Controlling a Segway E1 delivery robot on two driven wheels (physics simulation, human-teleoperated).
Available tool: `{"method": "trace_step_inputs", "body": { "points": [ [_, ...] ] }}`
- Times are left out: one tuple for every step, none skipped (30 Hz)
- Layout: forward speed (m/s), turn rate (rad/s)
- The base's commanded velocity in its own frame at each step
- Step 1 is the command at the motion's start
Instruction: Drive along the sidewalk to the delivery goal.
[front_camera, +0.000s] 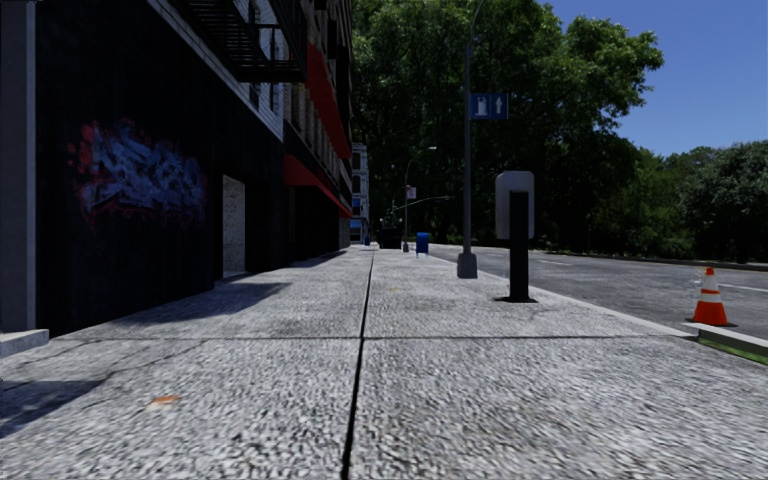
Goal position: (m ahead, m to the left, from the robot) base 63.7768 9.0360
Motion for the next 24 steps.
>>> {"method": "trace_step_inputs", "body": {
  "points": [
    [2.0,0.0],
    [2.0,0.0],
    [2.0,0.0],
    [2.0,0.0],
    [2.0,0.0],
    [2.0,0.0],
    [2.0,0.0],
    [2.0,0.0],
    [2.0,0.0],
    [2.0,0.0],
    [2.0,0.0],
    [2.0,0.0],
    [2.0,0.0],
    [2.0,0.0],
    [2.0,0.0],
    [2.0,0.0],
    [2.0,0.0],
    [2.0,0.0],
    [2.0,0.0],
    [2.0,0.0],
    [2.0,0.0],
    [2.0,0.0],
    [2.0,0.0],
    [2.0,0.0]
  ]
}}
